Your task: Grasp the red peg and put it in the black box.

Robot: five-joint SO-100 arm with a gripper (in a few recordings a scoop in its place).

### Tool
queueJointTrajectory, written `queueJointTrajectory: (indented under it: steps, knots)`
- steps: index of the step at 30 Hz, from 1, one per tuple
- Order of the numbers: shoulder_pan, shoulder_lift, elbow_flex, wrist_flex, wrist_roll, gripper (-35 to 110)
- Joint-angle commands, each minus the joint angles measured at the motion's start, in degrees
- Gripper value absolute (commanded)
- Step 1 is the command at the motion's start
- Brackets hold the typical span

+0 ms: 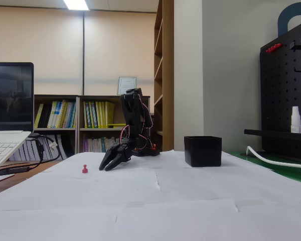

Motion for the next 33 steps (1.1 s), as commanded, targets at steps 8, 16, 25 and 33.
queueJointTrajectory:
  steps: [8,16,25,33]
  knots:
    - [3.96,2.37,-2.37,-4.48,-1.05,14]
    - [7.73,4.48,-3.25,-6.94,-1.49,14]
    - [11.16,6.24,0.0,-6.94,-0.79,16]
    - [12.22,7.38,4.57,-4.92,-0.79,16]
